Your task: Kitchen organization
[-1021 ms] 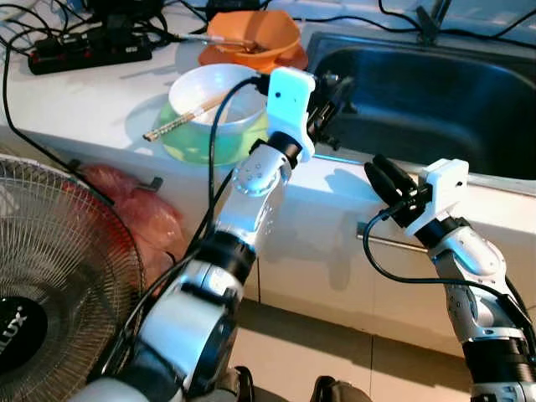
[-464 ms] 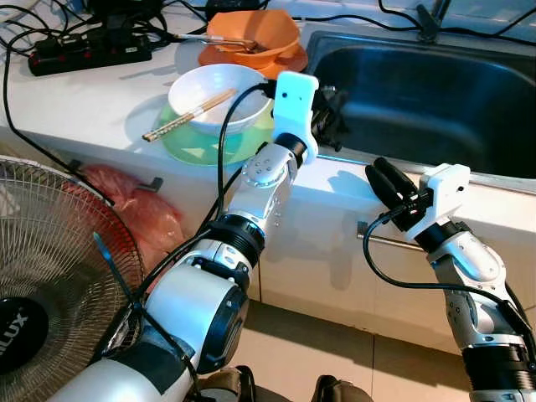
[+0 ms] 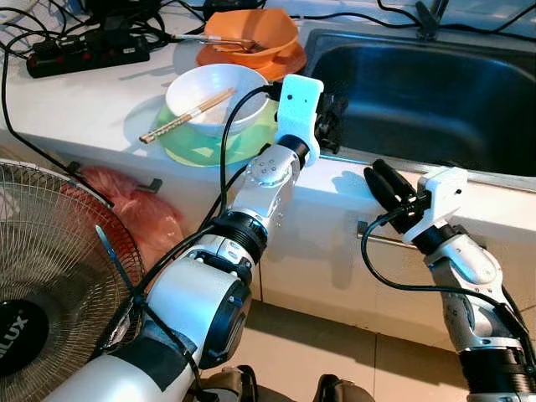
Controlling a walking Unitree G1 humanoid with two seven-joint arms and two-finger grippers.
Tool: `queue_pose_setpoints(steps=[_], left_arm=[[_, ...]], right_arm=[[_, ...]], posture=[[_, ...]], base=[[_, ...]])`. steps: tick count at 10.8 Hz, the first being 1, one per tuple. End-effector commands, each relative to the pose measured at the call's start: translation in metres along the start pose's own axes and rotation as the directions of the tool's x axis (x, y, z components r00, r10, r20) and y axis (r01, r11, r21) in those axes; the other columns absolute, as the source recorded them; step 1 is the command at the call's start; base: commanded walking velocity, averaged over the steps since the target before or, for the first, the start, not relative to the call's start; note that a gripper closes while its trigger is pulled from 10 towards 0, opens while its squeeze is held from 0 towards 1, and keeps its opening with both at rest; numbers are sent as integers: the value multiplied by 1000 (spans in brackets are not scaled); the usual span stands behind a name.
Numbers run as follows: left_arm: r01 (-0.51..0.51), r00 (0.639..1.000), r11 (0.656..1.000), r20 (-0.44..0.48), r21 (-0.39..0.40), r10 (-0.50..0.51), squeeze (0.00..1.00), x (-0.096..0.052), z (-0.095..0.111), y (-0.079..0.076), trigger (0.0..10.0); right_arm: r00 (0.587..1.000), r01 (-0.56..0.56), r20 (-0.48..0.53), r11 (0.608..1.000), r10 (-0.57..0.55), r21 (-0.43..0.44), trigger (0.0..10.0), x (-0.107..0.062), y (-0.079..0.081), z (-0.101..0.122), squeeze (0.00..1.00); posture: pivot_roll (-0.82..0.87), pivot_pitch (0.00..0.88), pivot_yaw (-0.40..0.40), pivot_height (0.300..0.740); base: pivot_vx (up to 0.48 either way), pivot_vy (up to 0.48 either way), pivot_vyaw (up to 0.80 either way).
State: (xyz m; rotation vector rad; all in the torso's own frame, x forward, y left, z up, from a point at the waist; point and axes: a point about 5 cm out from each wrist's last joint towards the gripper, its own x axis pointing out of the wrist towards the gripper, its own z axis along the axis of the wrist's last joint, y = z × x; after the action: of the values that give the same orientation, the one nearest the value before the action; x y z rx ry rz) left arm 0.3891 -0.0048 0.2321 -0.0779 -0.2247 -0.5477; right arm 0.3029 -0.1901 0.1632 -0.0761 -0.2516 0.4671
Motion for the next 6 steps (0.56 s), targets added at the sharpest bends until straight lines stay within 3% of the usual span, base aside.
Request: queue_pose_setpoints(steps=[1,4,5,6], left_arm=[[48,999,999,12,-8,-47,1000,7,6,-22,10000],[43,999,999,16,4,-43,1000,7,7,-21,10000],[40,999,999,25,12,-41,0,7,7,-22,10000],[41,999,999,30,17,-42,0,6,7,-22,10000]], right_arm=[[1000,3,1,1000,-3,-9,10000,-2,0,1,0],[1000,3,-1,1000,-3,-7,10000,-1,1,0,0],[1000,0,-1,1000,0,-6,10000,-1,1,0,0],[1000,-2,0,1000,2,-5,10000,-1,1,0,0]], posture=[[-17,160,90,740],[-17,160,90,740],[-14,159,90,740],[-14,157,88,740]], base=[[0,0,0],[0,0,0],[0,0,0],[0,0,0]])
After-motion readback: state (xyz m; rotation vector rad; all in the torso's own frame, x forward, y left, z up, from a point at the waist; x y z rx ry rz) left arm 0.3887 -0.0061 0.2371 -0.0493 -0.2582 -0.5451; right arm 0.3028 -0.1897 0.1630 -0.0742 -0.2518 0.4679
